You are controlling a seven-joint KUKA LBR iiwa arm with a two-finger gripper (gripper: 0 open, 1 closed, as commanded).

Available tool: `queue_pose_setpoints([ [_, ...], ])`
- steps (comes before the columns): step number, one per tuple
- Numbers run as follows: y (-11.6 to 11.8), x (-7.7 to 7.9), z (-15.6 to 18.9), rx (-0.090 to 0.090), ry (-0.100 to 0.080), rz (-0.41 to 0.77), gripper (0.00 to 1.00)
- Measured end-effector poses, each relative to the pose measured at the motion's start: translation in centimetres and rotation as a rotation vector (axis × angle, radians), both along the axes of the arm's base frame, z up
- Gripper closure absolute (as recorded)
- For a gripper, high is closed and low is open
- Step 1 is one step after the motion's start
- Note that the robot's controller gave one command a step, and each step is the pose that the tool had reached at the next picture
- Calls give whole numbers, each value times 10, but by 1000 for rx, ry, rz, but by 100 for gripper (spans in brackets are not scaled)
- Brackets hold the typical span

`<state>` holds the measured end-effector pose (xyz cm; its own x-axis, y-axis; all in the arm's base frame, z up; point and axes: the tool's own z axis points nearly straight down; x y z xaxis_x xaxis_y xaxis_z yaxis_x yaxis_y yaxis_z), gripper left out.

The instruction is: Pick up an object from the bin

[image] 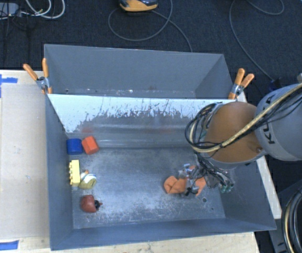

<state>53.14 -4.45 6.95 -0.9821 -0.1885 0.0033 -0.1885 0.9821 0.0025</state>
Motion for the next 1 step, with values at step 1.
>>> queue_pose_setpoints([
  [1,0,0,0,0,0,0,100],
])
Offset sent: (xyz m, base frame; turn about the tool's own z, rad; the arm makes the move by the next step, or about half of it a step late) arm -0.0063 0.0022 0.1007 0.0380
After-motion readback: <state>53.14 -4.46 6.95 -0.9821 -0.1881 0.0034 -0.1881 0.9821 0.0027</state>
